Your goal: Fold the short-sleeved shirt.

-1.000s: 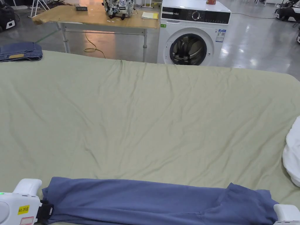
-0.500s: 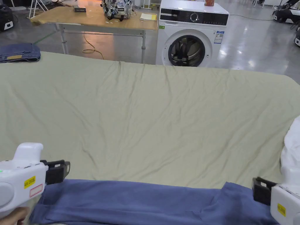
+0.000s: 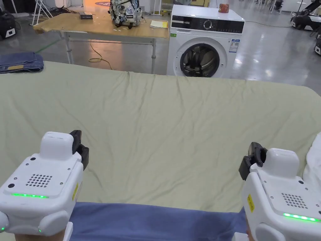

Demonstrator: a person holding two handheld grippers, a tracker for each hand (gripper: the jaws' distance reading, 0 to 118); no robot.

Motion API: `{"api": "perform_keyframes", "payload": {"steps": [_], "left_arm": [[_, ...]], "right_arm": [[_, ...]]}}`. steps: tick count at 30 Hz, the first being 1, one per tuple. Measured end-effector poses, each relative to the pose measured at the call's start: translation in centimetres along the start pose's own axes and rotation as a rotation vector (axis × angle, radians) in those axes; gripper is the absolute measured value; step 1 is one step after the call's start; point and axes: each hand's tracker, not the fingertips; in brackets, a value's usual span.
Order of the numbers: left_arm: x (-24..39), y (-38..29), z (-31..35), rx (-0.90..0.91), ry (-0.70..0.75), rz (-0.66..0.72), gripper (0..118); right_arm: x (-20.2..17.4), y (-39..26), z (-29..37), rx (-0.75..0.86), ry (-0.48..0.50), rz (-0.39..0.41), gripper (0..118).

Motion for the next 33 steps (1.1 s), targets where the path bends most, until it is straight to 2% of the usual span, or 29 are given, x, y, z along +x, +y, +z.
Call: {"api": "perform_keyframes", "payload": {"steps": [4, 7, 12, 13, 14, 16, 18, 19, 20, 21, 22, 26, 29, 33], "left_arm": [[-1.4, 0.1, 0.1, 0.001, -0.001, 0.068, 0], [-3.9, -0.1, -0.1, -0.07, -0.045, 0.128, 0], [-10.4, -2.0, -2.1, -0.322, -0.217, 0.305, 0], [-11.9, -2.9, -2.6, -0.429, -0.245, 0.36, 0], [-13.2, -3.4, -2.9, -0.435, -0.262, 0.364, 0], [-16.4, -5.5, -4.1, -0.555, -0.364, 0.389, 0], [-18.9, -7.3, -5.0, -0.678, -0.485, 0.501, 0], [-19.1, -7.6, -5.0, -0.722, -0.531, 0.548, 5], [-19.9, -8.6, -5.4, -0.771, -0.584, 0.576, 25], [-20.4, -9.6, -5.7, -0.807, -0.617, 0.611, 53], [-20.9, -10.7, -6.1, -0.847, -0.621, 0.633, 67], [-21.7, -14.1, -6.9, -0.958, -0.651, 0.713, 75], [-21.8, -16.4, -7.6, -1.037, -0.638, 0.751, 75], [-21.6, -17.9, -8.1, -1.004, -0.732, 0.895, 75]], "right_arm": [[-1.1, 0.3, 0.0, 0.042, 0.007, 0.024, 0], [-1.5, 0.4, -0.4, 0.046, 0.018, 0.041, 0], [-1.6, -0.1, -1.2, 0.02, 0.033, 0.066, 0], [-1.6, -0.1, -1.3, 0.01, 0.033, 0.07, 0], [-1.6, -0.3, -1.4, 0.006, 0.036, 0.074, 0], [-1.6, -0.6, -1.4, 0.009, 0.035, 0.083, 0], [-1.6, -0.9, -1.4, 0.017, 0.032, 0.092, 0], [-1.6, -1.0, -1.5, 0.016, 0.033, 0.091, 0], [-1.6, -1.0, -1.7, 0.008, 0.034, 0.09, 0], [-1.6, -1.1, -1.8, 0.0, 0.037, 0.086, 0], [-1.6, -1.2, -1.9, -0.007, 0.039, 0.081, 0], [-1.6, -1.6, -1.9, -0.029, 0.036, 0.078, 0], [-1.5, -1.7, -1.8, -0.043, 0.036, 0.083, 0], [-1.4, -1.8, -1.7, -0.05, 0.04, 0.101, 0]]}}
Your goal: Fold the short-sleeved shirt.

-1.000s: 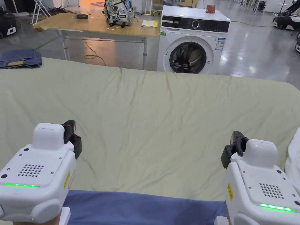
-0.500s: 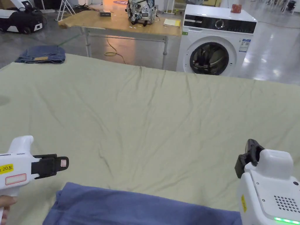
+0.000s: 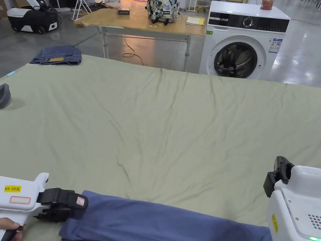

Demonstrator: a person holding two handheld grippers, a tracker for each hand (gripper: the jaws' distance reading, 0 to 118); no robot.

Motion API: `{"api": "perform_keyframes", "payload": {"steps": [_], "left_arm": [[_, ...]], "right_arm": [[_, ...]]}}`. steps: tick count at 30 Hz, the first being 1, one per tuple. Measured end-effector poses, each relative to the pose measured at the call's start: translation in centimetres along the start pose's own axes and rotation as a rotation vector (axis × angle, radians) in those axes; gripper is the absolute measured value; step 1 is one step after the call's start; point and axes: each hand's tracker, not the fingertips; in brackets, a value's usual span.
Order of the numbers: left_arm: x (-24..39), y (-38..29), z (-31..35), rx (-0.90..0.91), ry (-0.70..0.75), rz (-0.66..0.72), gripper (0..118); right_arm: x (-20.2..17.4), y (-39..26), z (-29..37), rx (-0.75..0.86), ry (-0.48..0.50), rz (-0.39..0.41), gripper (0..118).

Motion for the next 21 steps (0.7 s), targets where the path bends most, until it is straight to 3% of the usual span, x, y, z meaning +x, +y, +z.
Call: {"api": "perform_keyframes", "payload": {"steps": [4, 5, 7, 8, 9, 10, 12, 21], "left_arm": [[0.2, -1.4, -3.3, -0.073, -0.118, 0.025, 71], [0.3, -1.6, -4.0, -0.067, -0.123, 0.024, 58], [0.1, -1.6, -5.3, -0.062, -0.134, 0.021, 52], [0.2, -1.9, -5.9, -0.053, -0.112, 0.018, 39], [0.2, -2.1, -6.4, -0.044, -0.064, 0.01, 15], [0.2, -2.0, -6.2, -0.032, 0.012, -0.003, 5], [0.0, -2.2, -5.0, 0.021, -0.072, 0.037, 5], [4.5, -2.4, -2.2, 0.071, 0.038, -0.048, 3]], "right_arm": [[0.0, -0.1, 0.2, -0.005, 0.004, 0.005, 0], [0.0, -0.1, 0.2, -0.007, 0.004, 0.004, 0], [0.0, -0.2, 0.2, -0.014, 0.006, 0.004, 0], [0.0, -0.3, 0.2, -0.018, 0.008, 0.001, 0], [0.0, -0.4, 0.2, -0.021, 0.009, -0.001, 0], [0.0, -0.4, 0.2, -0.026, 0.01, -0.002, 0], [0.1, -0.5, 0.2, -0.031, 0.012, -0.002, 0], [0.6, -0.5, 0.3, -0.032, 0.013, 0.001, 0]]}}
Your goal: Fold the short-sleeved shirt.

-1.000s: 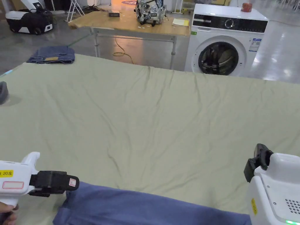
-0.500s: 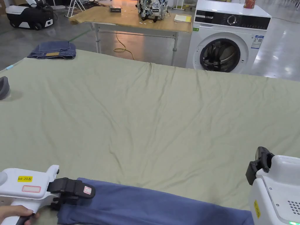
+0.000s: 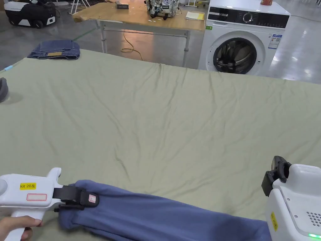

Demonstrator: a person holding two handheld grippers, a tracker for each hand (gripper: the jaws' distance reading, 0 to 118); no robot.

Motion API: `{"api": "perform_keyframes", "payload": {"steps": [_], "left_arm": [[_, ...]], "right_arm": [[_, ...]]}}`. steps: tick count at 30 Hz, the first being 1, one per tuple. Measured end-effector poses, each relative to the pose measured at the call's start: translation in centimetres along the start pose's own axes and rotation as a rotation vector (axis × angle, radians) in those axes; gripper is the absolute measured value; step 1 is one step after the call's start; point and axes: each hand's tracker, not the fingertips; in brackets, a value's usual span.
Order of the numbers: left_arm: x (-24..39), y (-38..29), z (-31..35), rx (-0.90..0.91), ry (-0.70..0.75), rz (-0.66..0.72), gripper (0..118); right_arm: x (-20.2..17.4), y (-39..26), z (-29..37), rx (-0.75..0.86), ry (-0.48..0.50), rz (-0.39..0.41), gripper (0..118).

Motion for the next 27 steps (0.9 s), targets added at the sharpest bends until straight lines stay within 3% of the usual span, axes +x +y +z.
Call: {"api": "perform_keyframes", "payload": {"steps": [12, 18, 22, 27], "left_arm": [[4.8, 2.1, 6.6, 0.024, 0.232, -0.098, 3], [5.0, 2.0, 5.7, 0.016, 0.124, -0.057, 3], [8.8, 0.9, 3.6, -0.005, -0.001, -0.076, 3], [13.3, -0.6, -0.5, -0.038, -0.031, -0.086, 3]], "right_arm": [[-0.2, 0.6, 0.0, 0.01, 0.014, -0.001, 0], [-0.3, 0.5, 0.0, 0.003, 0.024, -0.013, 0], [-0.2, 0.4, 0.0, 0.002, 0.024, -0.005, 0], [0.1, 0.1, 0.1, -0.006, 0.023, -0.012, 0]]}}
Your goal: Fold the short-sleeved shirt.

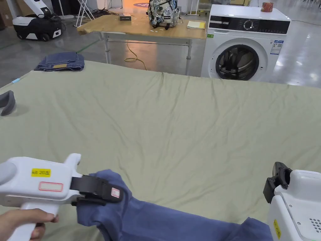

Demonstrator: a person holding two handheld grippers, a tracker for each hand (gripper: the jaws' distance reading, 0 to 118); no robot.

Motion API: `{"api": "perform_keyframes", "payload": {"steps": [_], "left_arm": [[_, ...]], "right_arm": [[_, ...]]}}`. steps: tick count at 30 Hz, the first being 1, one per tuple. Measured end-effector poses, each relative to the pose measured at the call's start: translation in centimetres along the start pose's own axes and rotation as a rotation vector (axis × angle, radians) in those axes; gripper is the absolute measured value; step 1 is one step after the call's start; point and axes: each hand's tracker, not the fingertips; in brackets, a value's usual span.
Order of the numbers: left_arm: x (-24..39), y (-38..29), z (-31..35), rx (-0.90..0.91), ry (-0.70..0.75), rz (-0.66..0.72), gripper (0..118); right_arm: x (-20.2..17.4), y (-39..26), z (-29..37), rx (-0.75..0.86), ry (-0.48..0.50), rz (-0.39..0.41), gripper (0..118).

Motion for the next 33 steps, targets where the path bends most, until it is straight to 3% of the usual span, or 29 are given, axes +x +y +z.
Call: {"api": "perform_keyframes", "payload": {"steps": [7, 11, 20, 22, 24, 25, 26, 30, 31, 33], "left_arm": [[0.0, -0.4, -9.6, -0.134, 0.049, 0.035, 3], [-0.2, -1.7, -14.9, -0.226, 0.17, 0.036, 3], [-1.7, -1.7, -17.9, -0.233, 0.244, 0.068, 7], [-0.7, -1.9, -17.1, -0.231, 0.227, 0.064, 23], [0.2, -1.9, -16.3, -0.218, 0.202, 0.055, 59], [0.9, -1.8, -15.8, -0.213, 0.203, 0.045, 71], [1.6, -1.7, -15.0, -0.206, 0.193, 0.024, 72], [4.4, -1.6, -11.5, -0.177, 0.147, -0.013, 69], [4.8, -1.6, -10.8, -0.171, 0.136, -0.024, 62], [5.2, -1.5, -9.4, -0.15, 0.13, -0.049, 32]], "right_arm": [[0.7, -0.5, 0.2, -0.016, -0.011, -0.018, 0], [1.2, -0.7, 0.3, -0.022, -0.022, -0.014, 0], [1.9, -0.9, 0.4, -0.04, -0.035, -0.01, 0], [1.8, -1.0, 0.3, -0.046, -0.034, -0.013, 0], [1.8, -1.0, 0.4, -0.05, -0.03, -0.015, 0], [1.8, -1.1, 0.4, -0.052, -0.03, -0.014, 0], [1.8, -1.1, 0.5, -0.053, -0.028, -0.013, 0], [1.9, -1.2, 0.7, -0.054, -0.026, -0.008, 0], [2.0, -1.2, 0.8, -0.054, -0.027, -0.009, 0], [2.1, -1.2, 0.9, -0.053, -0.029, -0.014, 0]]}}
